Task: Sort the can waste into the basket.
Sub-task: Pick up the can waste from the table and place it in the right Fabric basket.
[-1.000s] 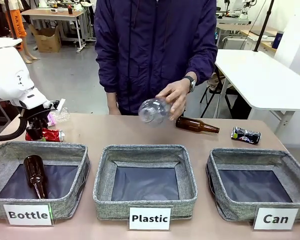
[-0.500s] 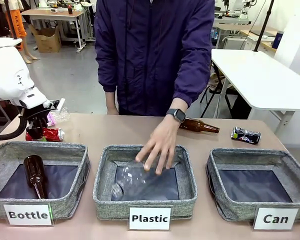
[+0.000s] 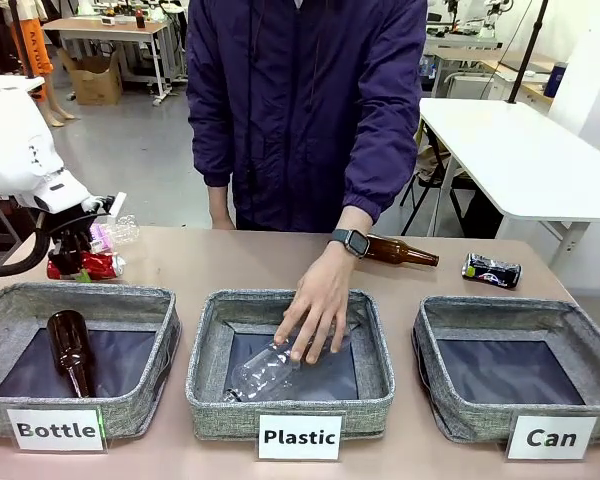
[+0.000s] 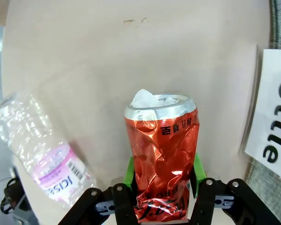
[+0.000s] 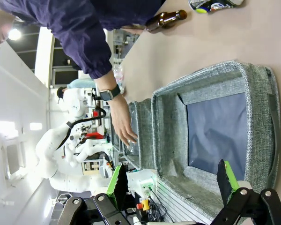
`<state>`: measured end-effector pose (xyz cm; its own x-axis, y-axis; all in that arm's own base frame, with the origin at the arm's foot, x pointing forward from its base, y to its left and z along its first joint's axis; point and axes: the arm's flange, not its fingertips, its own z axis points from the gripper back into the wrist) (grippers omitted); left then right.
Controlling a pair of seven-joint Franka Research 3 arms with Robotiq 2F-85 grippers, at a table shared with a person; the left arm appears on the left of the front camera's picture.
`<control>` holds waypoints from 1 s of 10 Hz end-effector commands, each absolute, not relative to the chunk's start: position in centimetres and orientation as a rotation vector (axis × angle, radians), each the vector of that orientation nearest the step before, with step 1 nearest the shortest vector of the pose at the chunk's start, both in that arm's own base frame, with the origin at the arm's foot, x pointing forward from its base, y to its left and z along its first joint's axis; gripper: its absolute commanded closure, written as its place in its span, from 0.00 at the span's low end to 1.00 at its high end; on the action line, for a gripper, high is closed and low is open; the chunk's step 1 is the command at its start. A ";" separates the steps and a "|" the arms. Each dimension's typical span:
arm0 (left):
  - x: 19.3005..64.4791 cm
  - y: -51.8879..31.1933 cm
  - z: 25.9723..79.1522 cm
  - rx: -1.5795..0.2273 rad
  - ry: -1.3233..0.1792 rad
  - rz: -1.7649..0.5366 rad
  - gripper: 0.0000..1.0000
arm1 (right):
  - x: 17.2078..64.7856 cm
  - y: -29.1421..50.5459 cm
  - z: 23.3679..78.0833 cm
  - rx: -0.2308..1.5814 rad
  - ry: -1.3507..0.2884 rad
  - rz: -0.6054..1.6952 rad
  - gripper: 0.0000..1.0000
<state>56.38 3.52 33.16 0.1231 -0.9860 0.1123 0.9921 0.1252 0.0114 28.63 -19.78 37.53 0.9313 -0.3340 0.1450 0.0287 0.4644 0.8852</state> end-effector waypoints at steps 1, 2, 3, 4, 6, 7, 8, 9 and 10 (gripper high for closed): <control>56.3 5.4 38.1 -0.100 -0.149 -1.479 0.61 | 28.6 -19.9 37.7 1.078 -0.334 -0.218 0.00; 56.0 6.9 41.6 -0.111 -0.212 -1.468 0.61 | 28.6 -19.9 37.7 1.078 -0.334 -0.218 0.00; 54.9 8.5 45.2 -0.142 -0.287 -1.461 0.61 | 28.6 -19.9 37.7 1.078 -0.334 -0.218 0.00; 52.8 10.2 48.4 -0.172 -0.293 -1.439 0.61 | 28.6 -19.9 37.7 1.078 -0.334 -0.218 0.00; 47.7 12.9 53.0 -0.271 -0.339 -1.478 0.61 | 28.6 -19.9 37.7 1.078 -0.334 -0.218 0.00; 44.1 14.0 55.0 -0.324 -0.392 -1.478 0.61 | 28.6 -19.9 37.7 1.078 -0.334 -0.218 0.00; 41.2 13.9 55.7 -0.363 -0.439 -1.439 0.61 | 28.6 -19.9 37.7 1.078 -0.334 -0.218 0.00; 39.1 13.1 56.0 -0.407 -0.480 -1.301 0.61 | 28.6 -19.9 37.7 1.078 -0.334 -0.218 0.00; 37.6 11.9 55.8 -0.456 -0.574 -1.212 0.61 | 28.6 -19.9 37.7 1.078 -0.334 -0.218 0.00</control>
<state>38.39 14.01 56.83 0.1681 -0.8150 0.5546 0.9822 0.1862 -0.0241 28.63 -19.77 37.55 0.9316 -0.3334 0.1449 0.0286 0.4646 0.8850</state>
